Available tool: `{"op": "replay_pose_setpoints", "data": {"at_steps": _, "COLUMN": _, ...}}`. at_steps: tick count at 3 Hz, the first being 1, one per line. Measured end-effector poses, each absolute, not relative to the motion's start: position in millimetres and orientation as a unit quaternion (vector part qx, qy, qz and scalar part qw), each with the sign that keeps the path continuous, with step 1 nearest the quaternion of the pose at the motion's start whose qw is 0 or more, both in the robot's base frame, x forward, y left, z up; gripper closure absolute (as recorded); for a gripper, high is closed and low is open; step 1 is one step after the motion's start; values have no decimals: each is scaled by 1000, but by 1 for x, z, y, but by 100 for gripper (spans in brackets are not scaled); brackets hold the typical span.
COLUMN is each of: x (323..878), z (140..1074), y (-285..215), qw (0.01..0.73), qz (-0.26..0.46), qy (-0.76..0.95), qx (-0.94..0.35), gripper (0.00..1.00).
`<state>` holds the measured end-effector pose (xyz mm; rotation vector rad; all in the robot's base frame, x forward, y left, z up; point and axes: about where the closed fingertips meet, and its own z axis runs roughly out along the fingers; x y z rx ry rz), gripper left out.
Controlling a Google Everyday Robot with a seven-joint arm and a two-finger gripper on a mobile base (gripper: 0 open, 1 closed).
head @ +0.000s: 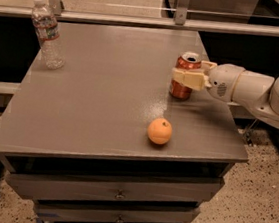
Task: Move coke can near orange
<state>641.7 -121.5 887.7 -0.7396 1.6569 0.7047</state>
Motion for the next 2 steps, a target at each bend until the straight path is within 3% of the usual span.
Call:
{"op": "replay_pose_setpoints", "data": {"at_steps": 1, "x": 642, "z": 888, "y": -122, "qw": 563, "qz": 299, "qy": 704, "qx": -314, "gripper": 100}}
{"op": "replay_pose_setpoints", "data": {"at_steps": 2, "x": 642, "z": 888, "y": -122, "qw": 563, "qz": 299, "qy": 704, "qx": -314, "gripper": 84}}
